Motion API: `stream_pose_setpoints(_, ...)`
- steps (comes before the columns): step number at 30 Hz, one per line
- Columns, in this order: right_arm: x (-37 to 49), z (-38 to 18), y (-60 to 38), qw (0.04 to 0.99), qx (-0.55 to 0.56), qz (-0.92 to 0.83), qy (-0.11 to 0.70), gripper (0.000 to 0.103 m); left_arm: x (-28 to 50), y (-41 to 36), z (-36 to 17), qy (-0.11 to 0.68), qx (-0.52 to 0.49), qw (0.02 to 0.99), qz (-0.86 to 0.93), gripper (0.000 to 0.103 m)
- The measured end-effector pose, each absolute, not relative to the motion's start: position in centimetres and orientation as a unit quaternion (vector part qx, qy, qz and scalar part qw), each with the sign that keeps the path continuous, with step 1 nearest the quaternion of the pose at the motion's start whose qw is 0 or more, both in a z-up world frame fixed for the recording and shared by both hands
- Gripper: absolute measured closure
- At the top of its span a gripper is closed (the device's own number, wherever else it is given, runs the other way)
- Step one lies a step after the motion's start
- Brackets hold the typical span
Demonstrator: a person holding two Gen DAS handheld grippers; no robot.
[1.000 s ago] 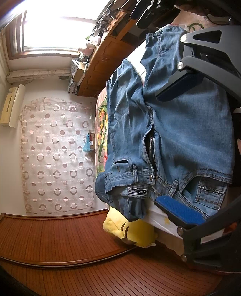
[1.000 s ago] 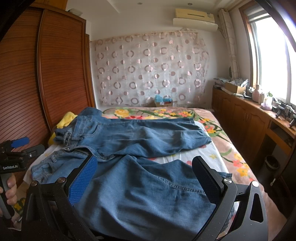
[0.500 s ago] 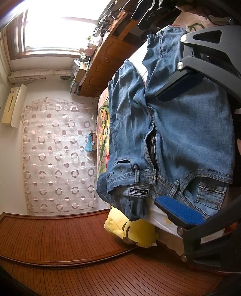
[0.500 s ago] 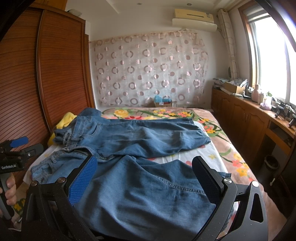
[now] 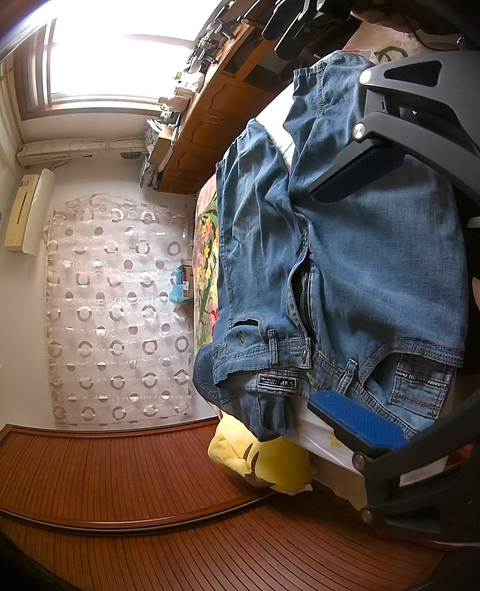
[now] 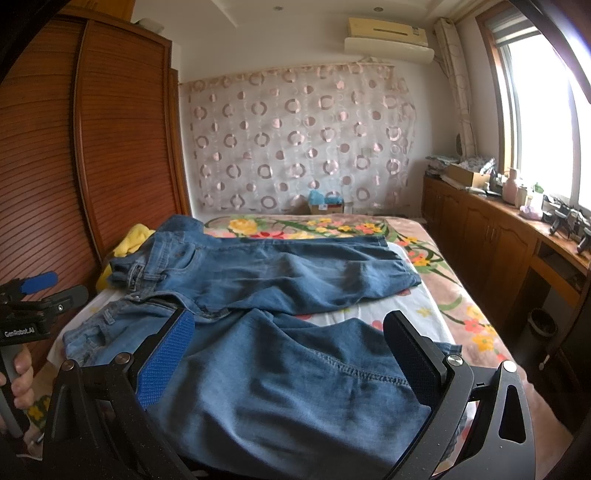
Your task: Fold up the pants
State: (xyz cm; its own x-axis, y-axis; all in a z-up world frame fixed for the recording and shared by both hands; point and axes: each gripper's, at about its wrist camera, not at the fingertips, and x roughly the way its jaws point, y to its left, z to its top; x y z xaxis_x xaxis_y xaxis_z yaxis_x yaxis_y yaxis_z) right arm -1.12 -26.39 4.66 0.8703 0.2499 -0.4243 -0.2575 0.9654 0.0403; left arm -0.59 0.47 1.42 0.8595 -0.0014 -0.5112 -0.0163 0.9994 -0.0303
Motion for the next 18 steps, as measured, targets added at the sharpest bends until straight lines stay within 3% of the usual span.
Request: stream_pose_setpoints(18,-1.14,4.72,-26.43,0.967,-0.009,0.131,0.217,0.000,-0.80,0.47,1.48,0.263,-0.016,0.965,0.004,0.000)
